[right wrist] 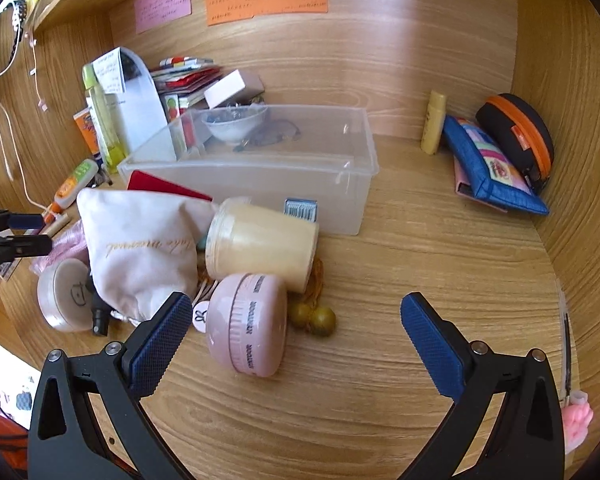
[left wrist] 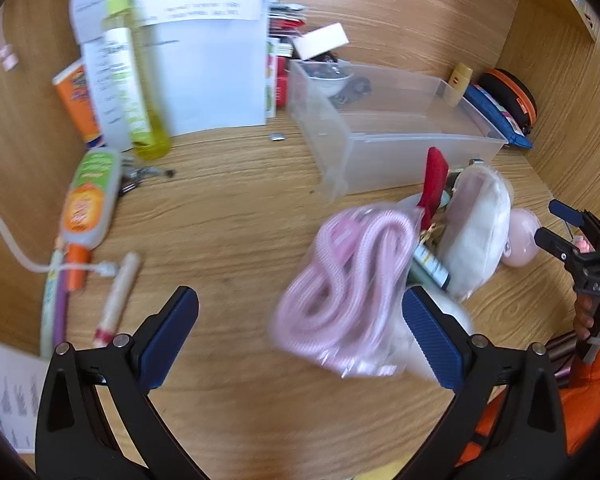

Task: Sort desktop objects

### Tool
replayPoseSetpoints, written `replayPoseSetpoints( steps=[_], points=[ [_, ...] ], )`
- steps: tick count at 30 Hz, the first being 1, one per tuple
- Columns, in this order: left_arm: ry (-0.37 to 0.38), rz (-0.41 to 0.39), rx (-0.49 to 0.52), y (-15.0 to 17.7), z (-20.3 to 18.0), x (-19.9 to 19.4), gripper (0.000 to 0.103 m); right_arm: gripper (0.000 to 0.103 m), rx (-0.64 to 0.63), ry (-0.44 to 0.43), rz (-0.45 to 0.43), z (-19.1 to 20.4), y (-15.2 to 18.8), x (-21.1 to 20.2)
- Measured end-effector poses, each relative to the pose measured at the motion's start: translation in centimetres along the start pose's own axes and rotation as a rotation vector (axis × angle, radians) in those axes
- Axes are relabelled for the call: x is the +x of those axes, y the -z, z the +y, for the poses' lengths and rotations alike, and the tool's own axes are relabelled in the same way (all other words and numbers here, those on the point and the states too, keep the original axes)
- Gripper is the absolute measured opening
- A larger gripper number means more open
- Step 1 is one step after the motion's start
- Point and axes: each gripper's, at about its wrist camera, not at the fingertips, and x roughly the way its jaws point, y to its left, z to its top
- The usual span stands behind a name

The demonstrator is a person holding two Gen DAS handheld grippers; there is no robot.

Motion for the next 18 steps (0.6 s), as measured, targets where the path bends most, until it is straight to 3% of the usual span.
replayPoseSetpoints(
  steps=[4, 9, 15, 18],
  points=[
    [0.001, -0.003, -0.01, 2.2, 0.1, -1.7, 0.103, 0.103, 0.001, -0.013, 0.007, 0.2, 0.1, 0.4],
    [0.085, 0.004, 0.006, 3.6, -1.3, -2.3, 0.103, 0.103, 0.007, -0.028, 0.027, 0.4, 0.3, 1.0],
    [0.17, 0.066, 0.05, 4.3, -4.5, -0.8, 0.103, 0.103, 0.025, -0.024, 0.032, 0.1, 0.8, 1.1],
    [0.175, 0.092, 0.038, 4.3, -5.4, 0.5, 0.103, 0.102, 0.023, -0.037, 0.009, -0.2, 0.9, 0.7]
  ],
)
